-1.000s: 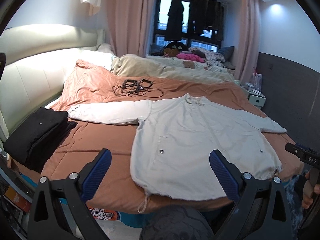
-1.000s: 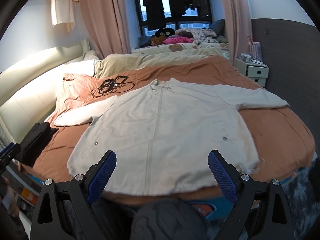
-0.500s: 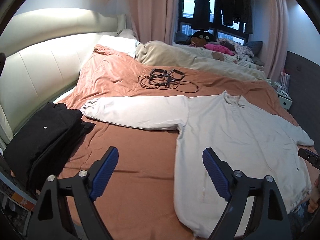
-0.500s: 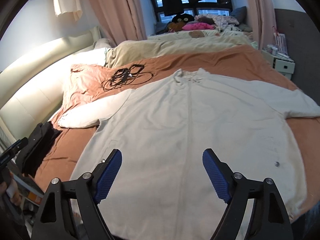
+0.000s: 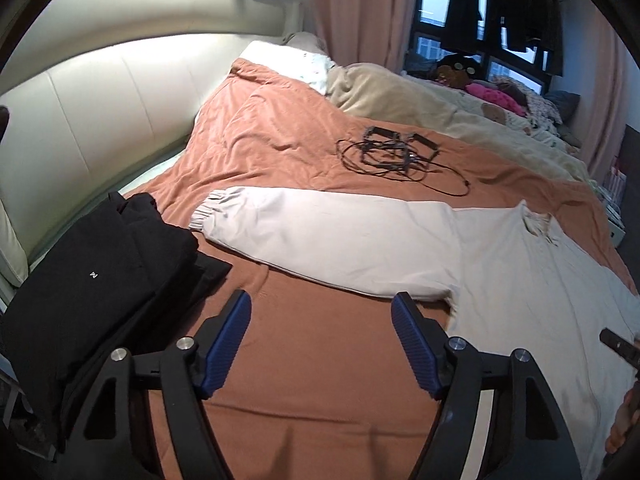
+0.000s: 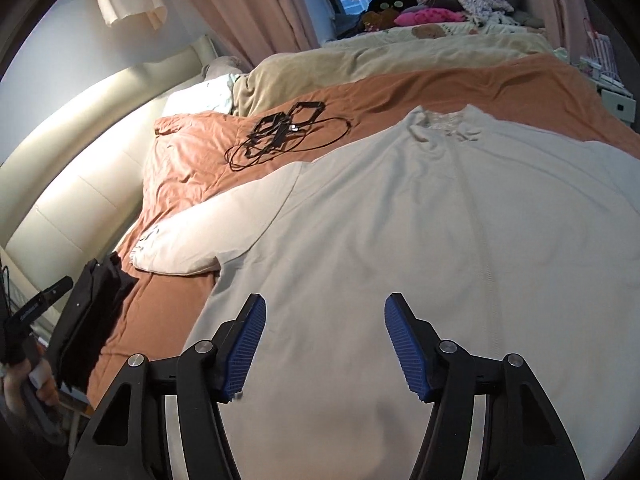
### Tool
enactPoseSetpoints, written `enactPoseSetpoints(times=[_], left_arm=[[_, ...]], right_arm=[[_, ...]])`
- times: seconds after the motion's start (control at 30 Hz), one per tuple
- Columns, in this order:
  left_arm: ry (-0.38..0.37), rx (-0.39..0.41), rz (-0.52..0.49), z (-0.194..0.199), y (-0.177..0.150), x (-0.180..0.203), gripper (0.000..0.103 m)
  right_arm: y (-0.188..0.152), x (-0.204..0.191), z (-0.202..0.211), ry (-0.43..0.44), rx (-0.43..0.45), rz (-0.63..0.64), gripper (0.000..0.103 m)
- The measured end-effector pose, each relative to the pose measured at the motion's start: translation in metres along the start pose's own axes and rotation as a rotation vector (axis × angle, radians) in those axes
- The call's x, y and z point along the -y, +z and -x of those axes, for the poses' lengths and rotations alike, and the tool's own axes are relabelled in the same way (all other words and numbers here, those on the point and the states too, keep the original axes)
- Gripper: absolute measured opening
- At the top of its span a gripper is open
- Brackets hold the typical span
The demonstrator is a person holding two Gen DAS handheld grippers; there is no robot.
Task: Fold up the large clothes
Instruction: 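Move the right tool to the jacket sleeve and close on its cuff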
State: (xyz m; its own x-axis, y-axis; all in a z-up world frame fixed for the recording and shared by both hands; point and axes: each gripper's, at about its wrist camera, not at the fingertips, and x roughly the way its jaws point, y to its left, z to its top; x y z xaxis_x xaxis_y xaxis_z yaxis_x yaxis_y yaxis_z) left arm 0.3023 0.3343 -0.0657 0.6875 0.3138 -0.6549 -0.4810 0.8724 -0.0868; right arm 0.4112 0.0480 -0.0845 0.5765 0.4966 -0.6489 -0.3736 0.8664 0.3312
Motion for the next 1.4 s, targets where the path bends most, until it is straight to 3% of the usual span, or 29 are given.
enactPoseSetpoints(times=[0.23, 0.57, 0.73, 1.07, 1.2, 1.4], left_arm=[[0.023, -0.054, 0.057, -0.056, 0.028, -0.021, 0.064], [0.062, -0.149, 0.15, -0.141, 0.052, -0.04, 0.063], [0.106, -0.224, 0.185, -0.188, 0.049, -0.044, 0.054], [0.249, -0.342, 0.171, -0.266, 0.034, -0.043, 0.053], [0.272, -0.298, 0.207, -0.264, 0.041, -0.05, 0.009], [0.226, -0.165, 0.167, -0.222, 0.073, -0.035, 0.006]], right_arm=[[0.014, -0.019, -0.061, 0.05, -0.061, 0.023, 0.048], [0.031, -0.031, -0.12, 0.077, -0.12, 0.02, 0.039], [0.038, -0.033, -0.144, 0.104, -0.144, 0.009, 0.021], [0.047, -0.033, -0.176, 0.146, -0.184, -0.029, 0.02], [0.048, -0.036, -0.183, 0.175, -0.197, -0.05, 0.015], [0.047, -0.043, -0.2, 0.25, -0.237, -0.091, 0.011]])
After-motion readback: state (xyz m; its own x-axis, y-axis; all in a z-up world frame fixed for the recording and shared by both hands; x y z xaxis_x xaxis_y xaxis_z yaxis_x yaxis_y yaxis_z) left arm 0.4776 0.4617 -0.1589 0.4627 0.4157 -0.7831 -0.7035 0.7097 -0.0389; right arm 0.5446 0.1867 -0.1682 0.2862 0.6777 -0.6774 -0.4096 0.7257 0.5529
